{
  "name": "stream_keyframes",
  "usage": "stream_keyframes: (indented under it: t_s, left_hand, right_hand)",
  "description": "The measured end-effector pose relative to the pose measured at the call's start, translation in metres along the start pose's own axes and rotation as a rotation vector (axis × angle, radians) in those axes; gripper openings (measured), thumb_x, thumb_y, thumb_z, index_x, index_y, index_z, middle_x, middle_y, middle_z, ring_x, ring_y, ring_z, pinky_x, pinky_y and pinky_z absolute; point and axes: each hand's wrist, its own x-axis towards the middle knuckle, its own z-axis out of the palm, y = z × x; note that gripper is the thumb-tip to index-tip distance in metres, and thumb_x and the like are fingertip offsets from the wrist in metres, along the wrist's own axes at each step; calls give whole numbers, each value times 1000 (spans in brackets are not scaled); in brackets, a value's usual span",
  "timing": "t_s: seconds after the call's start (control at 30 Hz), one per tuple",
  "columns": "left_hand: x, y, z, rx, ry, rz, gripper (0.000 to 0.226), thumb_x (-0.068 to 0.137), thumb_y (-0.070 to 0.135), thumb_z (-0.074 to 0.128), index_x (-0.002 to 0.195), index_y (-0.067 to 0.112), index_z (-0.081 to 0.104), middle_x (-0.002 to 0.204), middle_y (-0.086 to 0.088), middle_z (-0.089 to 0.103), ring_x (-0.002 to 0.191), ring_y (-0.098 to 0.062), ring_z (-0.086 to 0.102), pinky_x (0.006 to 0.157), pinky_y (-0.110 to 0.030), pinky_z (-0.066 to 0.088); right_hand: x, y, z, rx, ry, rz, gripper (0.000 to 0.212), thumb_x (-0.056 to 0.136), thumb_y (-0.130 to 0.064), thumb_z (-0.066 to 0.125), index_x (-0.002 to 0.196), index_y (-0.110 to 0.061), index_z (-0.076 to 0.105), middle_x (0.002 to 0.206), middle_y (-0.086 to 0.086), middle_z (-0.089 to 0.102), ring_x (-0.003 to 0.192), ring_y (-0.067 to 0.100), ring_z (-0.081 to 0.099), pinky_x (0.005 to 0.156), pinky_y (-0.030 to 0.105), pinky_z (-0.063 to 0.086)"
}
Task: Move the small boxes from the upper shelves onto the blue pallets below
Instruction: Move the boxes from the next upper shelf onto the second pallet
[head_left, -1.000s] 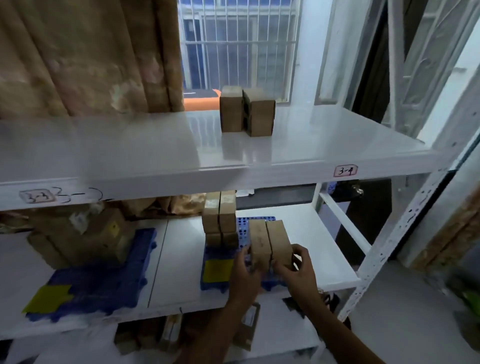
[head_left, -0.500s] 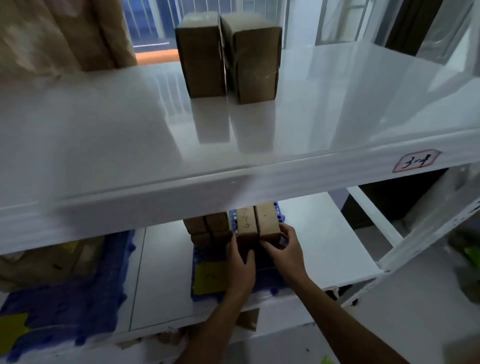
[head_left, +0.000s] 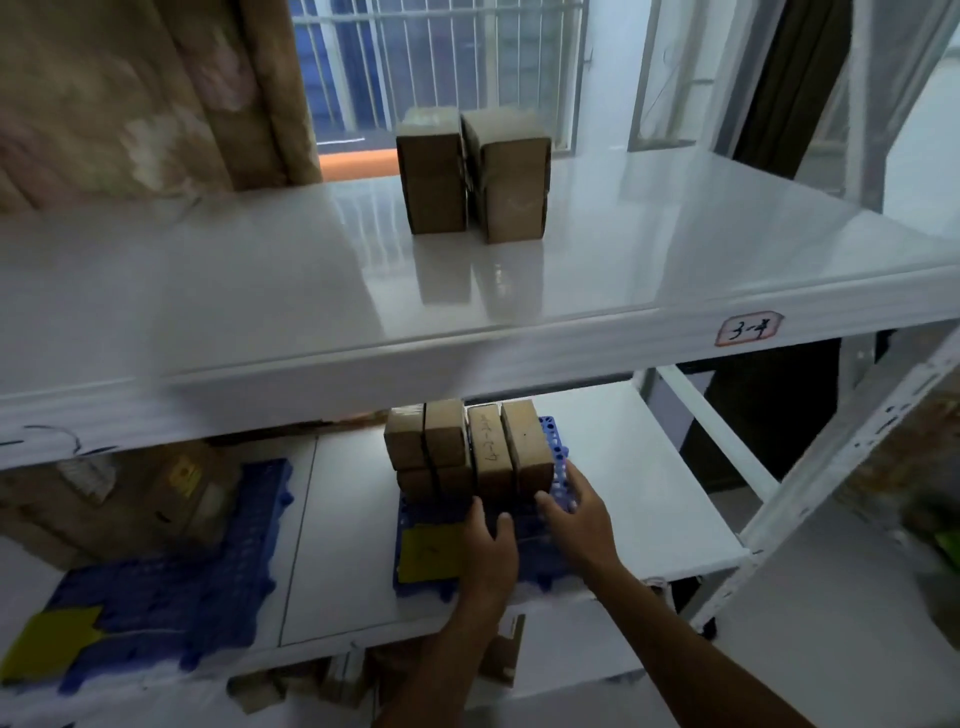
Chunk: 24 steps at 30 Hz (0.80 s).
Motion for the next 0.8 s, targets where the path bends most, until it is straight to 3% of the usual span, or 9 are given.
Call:
stream_keyframes:
  t_s: [0.1,0.23,0.3,0.33,0.4,0.43,0.5,0.57,0.8]
  left_hand:
    - [-30,14,-9,-15,-21,47,50,110,29,42,157,12,39,160,-10,42,145,-25,41,115,-30,32]
    - [-82,43,-23,-47,-73,130,54,104,56,40,149,29,51,153,1,52,137,-19,50,117,-40,38]
    - [-109,61,-34,-54,-77,178,61,96,69,34,144,36,55,146,4,58,130,-18,56,113,-46,43]
    - [-123,71,-40,-60,-72,211,62,96,71,33,143,37,55,145,4,59,129,-18,57,112,-47,44]
    - [-150,91,-55,-78,-61,266,58,100,68,35,145,35,54,146,4,58,129,-16,57,113,-45,43]
    - [-163,101,-63,-84,-55,290,57,101,65,36,146,35,53,148,5,57,129,-14,56,114,-43,42]
    - [-187,122,-79,-84,-38,335,55,103,60,39,149,33,50,153,7,51,134,-13,51,117,-40,38]
    - [-206,143,-92,-102,-31,383,52,105,54,42,152,32,46,157,8,46,141,-12,45,119,-35,34]
    - [-239,216,-128,-129,5,576,54,102,59,45,152,37,45,160,10,41,138,-9,46,114,-34,39]
  right_hand:
    - [-27,-21,-16,-16,30,-24,40,97,-26,70,135,-30,59,111,-19,61,95,1,63,84,11,45]
    - [-73,-58,-43,-25,26,-106,17,103,-30,64,119,-35,63,105,-26,69,95,-14,66,73,-3,44]
    - [-99,-76,-56,15,50,-136,20,103,-23,65,110,-41,62,96,-37,63,90,-32,58,72,-9,38]
    - [-113,-87,-61,37,57,-147,21,102,-20,65,107,-41,66,94,-31,68,89,-32,57,71,-10,37]
    - [-137,-108,-70,62,47,-151,17,103,-22,65,117,-22,75,109,-3,78,98,-11,66,72,-9,39]
    - [-148,-119,-75,65,35,-160,29,103,-25,64,129,-13,71,123,4,75,102,-2,68,78,-6,39]
    - [-172,-144,-85,96,10,-181,50,104,-32,63,148,-10,57,147,4,61,127,7,59,99,9,38]
    - [-191,-170,-93,127,0,-213,59,103,-36,63,155,-14,49,157,1,51,141,14,51,106,22,35]
    - [-219,-258,-110,226,-6,-415,57,103,-36,63,154,-16,50,155,0,53,137,12,52,108,27,40]
